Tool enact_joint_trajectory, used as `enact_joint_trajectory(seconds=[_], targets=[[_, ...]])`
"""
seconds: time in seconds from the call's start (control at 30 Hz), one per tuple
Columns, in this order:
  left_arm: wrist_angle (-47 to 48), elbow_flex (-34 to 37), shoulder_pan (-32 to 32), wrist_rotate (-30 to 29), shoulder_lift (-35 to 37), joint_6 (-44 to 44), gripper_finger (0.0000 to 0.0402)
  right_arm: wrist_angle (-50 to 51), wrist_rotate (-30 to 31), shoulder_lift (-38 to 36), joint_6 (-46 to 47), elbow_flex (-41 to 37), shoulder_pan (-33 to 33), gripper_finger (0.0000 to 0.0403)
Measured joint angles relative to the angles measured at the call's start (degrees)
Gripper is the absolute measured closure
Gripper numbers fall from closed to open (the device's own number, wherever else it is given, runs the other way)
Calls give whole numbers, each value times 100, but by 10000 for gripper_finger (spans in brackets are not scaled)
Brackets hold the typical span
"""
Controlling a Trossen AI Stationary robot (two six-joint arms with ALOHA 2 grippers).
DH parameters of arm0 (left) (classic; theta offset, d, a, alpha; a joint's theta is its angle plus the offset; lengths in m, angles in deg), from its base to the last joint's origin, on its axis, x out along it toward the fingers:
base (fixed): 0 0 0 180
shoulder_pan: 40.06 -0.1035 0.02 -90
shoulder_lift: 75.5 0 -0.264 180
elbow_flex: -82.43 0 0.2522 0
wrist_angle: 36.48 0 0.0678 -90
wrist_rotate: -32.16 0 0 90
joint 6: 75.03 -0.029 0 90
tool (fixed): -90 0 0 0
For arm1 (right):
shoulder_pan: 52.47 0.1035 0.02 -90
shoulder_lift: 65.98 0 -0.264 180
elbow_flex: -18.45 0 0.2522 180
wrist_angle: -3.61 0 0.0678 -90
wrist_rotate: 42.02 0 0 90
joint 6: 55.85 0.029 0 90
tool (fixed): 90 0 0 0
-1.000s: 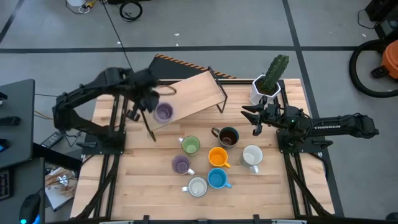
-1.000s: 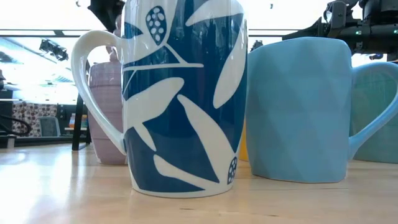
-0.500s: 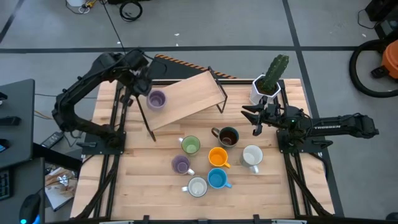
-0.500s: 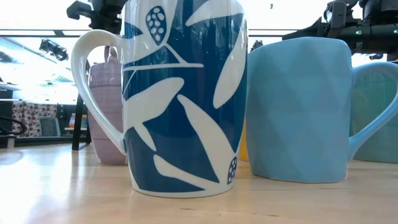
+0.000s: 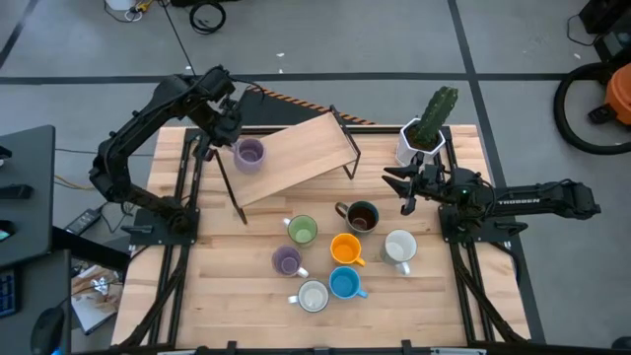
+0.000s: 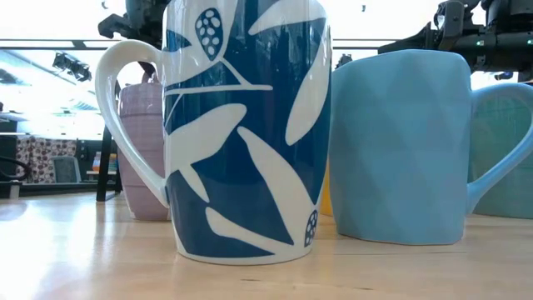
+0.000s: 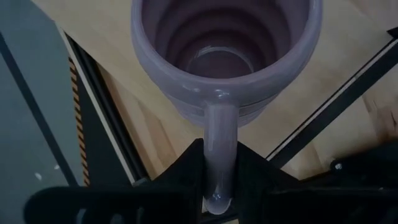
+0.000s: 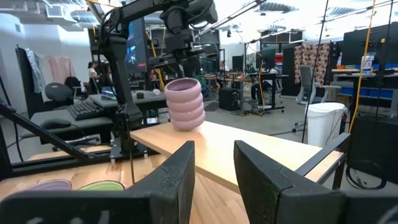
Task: Place coffee mugs
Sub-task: Put the bottom purple mug on the shelf
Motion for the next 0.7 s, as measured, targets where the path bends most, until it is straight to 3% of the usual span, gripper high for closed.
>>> enact_joint_trajectory(seconds=[0.4,0.5,0.7], targets=[[2,-2,-3,11,-187,376,326,4,0,0,0,0,0,285],[12,-2,3,-253,-187,735,322,4,0,0,-4,0,0,285],[56,-2,116,-457,-187,897,268,7,0,0,-7,0,0,285]])
